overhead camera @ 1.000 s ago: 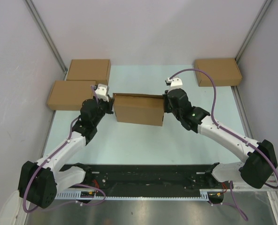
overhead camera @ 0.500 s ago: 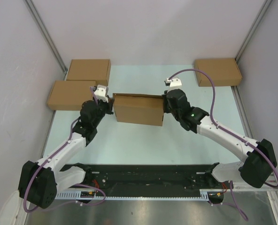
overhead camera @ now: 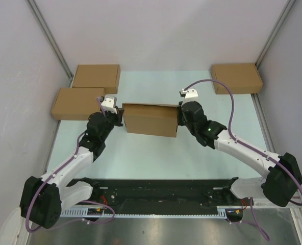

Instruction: Fold the paper box

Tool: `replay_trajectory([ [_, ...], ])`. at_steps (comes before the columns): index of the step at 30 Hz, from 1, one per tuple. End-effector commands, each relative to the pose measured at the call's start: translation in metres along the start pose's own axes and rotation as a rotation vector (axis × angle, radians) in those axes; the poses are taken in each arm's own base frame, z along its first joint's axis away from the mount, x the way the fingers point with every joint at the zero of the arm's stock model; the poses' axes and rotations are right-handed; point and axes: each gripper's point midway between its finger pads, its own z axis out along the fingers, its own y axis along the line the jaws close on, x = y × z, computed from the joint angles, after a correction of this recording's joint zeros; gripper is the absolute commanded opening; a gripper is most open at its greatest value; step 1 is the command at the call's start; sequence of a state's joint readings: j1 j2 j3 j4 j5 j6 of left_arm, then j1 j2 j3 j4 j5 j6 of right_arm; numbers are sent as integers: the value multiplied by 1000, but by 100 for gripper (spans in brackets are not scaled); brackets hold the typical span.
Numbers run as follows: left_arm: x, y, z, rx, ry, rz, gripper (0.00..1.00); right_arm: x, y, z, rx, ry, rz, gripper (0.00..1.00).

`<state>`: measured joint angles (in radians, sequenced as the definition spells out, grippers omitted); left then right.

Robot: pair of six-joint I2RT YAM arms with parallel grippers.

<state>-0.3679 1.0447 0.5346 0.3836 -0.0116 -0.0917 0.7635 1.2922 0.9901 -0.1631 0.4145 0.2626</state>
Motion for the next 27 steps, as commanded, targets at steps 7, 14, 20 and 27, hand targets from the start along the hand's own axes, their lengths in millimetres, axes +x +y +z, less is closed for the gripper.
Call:
replay_trajectory([
  [7, 32, -7, -8, 30, 103, -38, 0, 76, 3, -8, -34, 211, -58, 0],
  [14, 26, -5, -8, 17, 92, -29, 0, 46, 1, -21, -37, 129, -33, 33],
  [20, 25, -5, -8, 17, 92, -31, 0, 26, -2, -32, -30, 90, -32, 50],
  [27, 24, -5, -6, 16, 92, -31, 0, -7, -4, -51, -45, 4, -14, 54],
])
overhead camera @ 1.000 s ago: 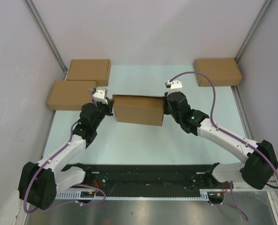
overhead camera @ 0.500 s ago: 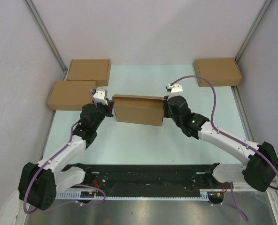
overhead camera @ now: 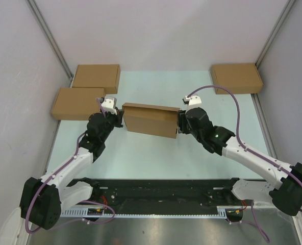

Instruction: Fold the paper box

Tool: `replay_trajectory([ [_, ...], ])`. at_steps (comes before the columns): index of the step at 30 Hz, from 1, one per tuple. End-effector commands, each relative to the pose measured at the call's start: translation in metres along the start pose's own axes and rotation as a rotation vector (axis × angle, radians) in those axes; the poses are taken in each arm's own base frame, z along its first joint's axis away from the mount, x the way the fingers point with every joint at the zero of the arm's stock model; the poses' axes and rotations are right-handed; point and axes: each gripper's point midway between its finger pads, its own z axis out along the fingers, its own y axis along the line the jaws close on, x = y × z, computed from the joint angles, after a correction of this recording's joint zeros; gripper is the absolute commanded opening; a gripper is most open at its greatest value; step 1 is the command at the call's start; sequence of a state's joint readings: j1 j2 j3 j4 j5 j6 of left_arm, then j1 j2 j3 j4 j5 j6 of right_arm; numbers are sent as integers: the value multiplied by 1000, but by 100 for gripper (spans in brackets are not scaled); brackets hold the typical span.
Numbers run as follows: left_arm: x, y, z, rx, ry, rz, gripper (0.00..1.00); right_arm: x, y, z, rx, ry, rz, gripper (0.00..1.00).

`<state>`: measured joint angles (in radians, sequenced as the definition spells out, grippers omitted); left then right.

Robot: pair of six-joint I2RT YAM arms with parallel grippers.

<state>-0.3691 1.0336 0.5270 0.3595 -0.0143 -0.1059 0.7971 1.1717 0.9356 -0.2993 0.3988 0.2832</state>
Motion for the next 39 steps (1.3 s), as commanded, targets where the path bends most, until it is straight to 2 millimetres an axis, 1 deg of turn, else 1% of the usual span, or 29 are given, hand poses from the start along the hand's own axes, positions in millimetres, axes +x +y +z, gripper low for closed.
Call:
replay_trajectory([
  [1, 16, -5, -1, 19, 70, -17, 0, -32, 1, -23, -24, -72, 4, 54],
  [4, 16, -5, -1, 17, 72, -17, 0, -45, 0, -31, -30, -111, 18, 54],
  [6, 15, -5, 0, 19, 72, -17, 0, -59, 0, -43, -48, -162, 36, 53],
  [9, 12, -5, 0, 18, 69, -17, 0, -84, 2, -57, -73, -244, 72, 53],
  [10, 11, -5, 0, 18, 66, -17, 0, -95, 5, -61, -87, -284, 89, 52],
  [13, 12, -5, 0, 16, 68, -17, 0, -114, 8, -61, -96, -339, 112, 51],
  [14, 12, -5, 0, 16, 70, -17, 0, -114, 11, -52, -96, -323, 111, 50],
  [16, 14, -5, 0, 16, 73, -17, 0, -115, 16, -43, -112, -307, 120, 48],
  [17, 13, -5, 0, 16, 70, -17, 0, -115, 14, -33, -103, -288, 143, 45],
  [18, 14, -5, 0, 16, 73, -17, 0, -114, 13, -29, -101, -278, 156, 45],
  [19, 14, -5, 0, 16, 73, -17, 0, -112, 16, -26, -122, -262, 162, 44],
  [24, 16, -5, 1, 20, 81, -14, 0, -98, 5, -14, -84, -205, 176, 45],
  [29, 16, -5, 4, 16, 81, -17, 0, -94, 7, -3, -95, -183, 185, 44],
  [30, 15, -5, 3, 17, 78, -17, 0, -92, 2, 0, -83, -171, 194, 44],
  [31, 15, -5, 3, 16, 79, -18, 0, -86, 3, 5, -100, -142, 229, 45],
  [33, 13, -6, 4, 18, 78, -18, 0, -81, 0, 10, -126, -101, 279, 51],
  [34, 13, -6, 4, 18, 76, -18, 0, -77, -4, 13, -166, -72, 319, 55],
  [35, 14, -6, 4, 18, 79, -18, 0, -79, -4, 13, -188, -68, 374, 60],
  [37, 14, -5, 4, 16, 81, -17, 0, -76, -7, 13, -231, -51, 428, 67],
  [39, 14, -5, 4, 15, 82, -17, 0, -81, -8, 11, -253, -58, 472, 69],
])
